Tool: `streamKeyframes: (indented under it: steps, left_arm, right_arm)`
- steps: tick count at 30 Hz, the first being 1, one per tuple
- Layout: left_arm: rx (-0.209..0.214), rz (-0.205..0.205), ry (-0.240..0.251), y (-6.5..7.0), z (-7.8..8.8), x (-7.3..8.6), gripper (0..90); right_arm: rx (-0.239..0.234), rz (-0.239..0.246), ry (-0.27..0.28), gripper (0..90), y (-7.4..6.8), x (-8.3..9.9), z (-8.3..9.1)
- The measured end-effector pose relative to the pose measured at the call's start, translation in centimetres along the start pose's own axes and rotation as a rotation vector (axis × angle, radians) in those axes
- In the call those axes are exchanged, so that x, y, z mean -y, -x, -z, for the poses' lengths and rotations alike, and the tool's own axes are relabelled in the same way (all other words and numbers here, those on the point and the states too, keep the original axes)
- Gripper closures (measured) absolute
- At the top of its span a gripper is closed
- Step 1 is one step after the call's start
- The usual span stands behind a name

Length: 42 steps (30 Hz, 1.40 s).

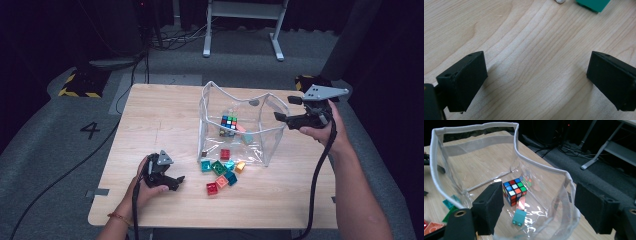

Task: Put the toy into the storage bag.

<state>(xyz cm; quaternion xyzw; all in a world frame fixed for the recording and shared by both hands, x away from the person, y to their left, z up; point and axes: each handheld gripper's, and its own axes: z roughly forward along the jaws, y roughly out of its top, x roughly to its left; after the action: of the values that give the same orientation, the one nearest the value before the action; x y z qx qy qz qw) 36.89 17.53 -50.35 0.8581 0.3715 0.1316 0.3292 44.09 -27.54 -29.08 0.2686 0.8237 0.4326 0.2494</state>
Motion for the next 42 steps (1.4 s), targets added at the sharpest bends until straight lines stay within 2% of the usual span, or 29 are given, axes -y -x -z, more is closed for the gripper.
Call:
streamKeyframes:
  steps: [8, 14, 16, 20, 26, 29, 31, 38, 42]
  left_arm:
    - [-0.001, 0.001, -0.001, 0.0, 0.0, 0.0, 3.2]
    - [0.0, 0.0, 0.0, 0.0, 0.0, 0.0, 3.1]
    - [0.0, 0.0, 0.0, 0.0, 0.0, 0.0, 3.1]
    - [0.0, 0.001, 0.0, 0.0, 0.0, 0.0, 3.1]
    - [0.0, 0.0, 0.0, 0.0, 0.0, 0.0, 3.2]
    - [0.0, 0.0, 0.0, 0.0, 0.0, 0.0, 3.1]
    - [0.0, 0.0, 0.0, 0.0, 0.0, 0.0, 3.2]
    - [-0.001, 0.0, 0.0, 0.0, 0.0, 0.0, 3.2]
    - [-0.001, -0.001, 0.0, 0.0, 0.0, 0.0, 3.1]
  right_arm:
    - [0.021, 0.027, 0.042, 22.4, -1.0, 1.7, 1.9]
    - [0.032, 0.01, 0.083, 22.1, -1.8, 3.4, 3.4]
    - [0.037, 0.027, 0.087, 22.1, -2.1, 4.1, 3.7]
    - [0.017, 0.014, 0.094, 21.9, -3.0, 5.5, 4.0]
    - [0.016, 0.023, 0.062, 21.9, -4.5, 8.2, 3.5]
    - [-0.004, 0.016, 0.068, 22.2, -5.2, 9.4, 3.1]
    - [-0.001, 0.013, 0.06, 23.2, -5.6, 10.1, 2.7]
    - [-0.062, -0.011, 0.032, 25.5, -7.1, 12.3, 1.0]
    - [-0.094, 0.004, -0.014, 26.9, -8.2, 13.2, -0.3]
